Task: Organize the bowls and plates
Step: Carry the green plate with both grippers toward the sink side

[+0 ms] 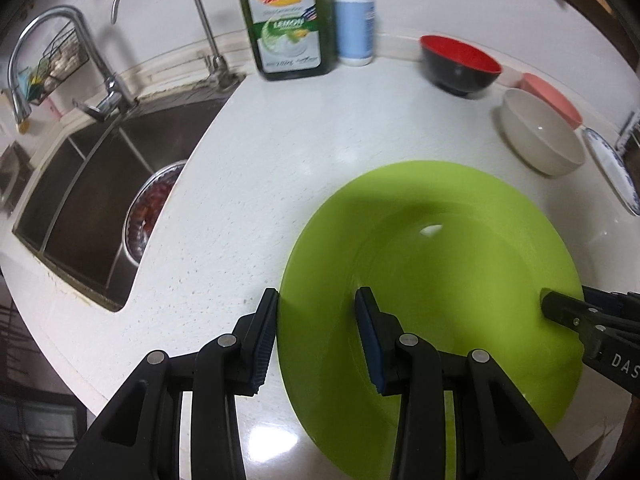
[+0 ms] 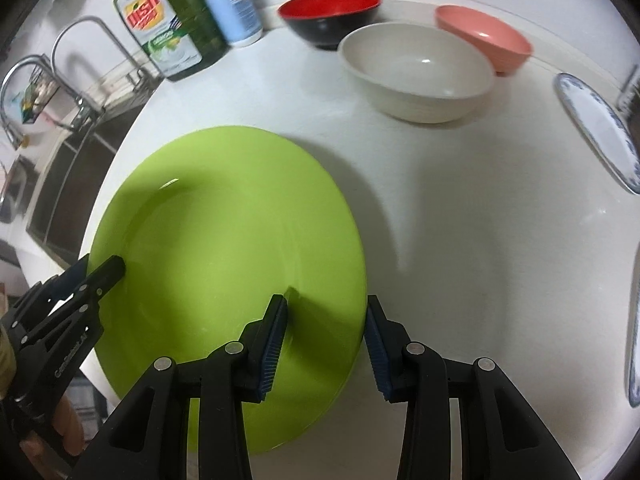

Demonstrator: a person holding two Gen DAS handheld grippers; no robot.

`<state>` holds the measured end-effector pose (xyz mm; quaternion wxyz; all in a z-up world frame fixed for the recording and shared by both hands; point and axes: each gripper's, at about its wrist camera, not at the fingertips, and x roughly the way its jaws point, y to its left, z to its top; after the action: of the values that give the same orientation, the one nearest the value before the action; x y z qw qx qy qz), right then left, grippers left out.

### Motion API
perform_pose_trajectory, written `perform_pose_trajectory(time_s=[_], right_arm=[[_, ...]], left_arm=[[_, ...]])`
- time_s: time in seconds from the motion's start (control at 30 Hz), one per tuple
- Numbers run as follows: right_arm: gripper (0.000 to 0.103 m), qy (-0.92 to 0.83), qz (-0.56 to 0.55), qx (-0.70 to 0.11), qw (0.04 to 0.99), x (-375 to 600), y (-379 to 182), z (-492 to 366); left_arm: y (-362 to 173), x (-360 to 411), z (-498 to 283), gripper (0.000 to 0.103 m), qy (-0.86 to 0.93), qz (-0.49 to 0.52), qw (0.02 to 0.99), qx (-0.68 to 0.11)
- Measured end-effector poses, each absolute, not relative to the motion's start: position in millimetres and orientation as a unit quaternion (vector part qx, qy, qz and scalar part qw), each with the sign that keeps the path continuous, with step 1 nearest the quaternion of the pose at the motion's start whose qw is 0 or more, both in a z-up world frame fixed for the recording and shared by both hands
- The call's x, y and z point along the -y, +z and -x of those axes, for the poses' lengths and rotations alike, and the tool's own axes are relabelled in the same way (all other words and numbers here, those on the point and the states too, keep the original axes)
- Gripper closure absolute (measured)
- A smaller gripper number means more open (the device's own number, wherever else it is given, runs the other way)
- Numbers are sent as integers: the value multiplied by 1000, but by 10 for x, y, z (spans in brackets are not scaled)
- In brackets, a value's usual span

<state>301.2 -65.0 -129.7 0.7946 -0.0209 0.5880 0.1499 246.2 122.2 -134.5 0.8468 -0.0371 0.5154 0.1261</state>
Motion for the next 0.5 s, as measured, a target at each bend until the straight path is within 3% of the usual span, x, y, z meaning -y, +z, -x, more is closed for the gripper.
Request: perform_pose_trajectory(time_s=[0.5], right_arm=[[63, 154, 45, -604, 781, 439, -1509, -3093]], left_arm=[[-1504, -1308, -2500, 64, 132, 49, 834, -533]])
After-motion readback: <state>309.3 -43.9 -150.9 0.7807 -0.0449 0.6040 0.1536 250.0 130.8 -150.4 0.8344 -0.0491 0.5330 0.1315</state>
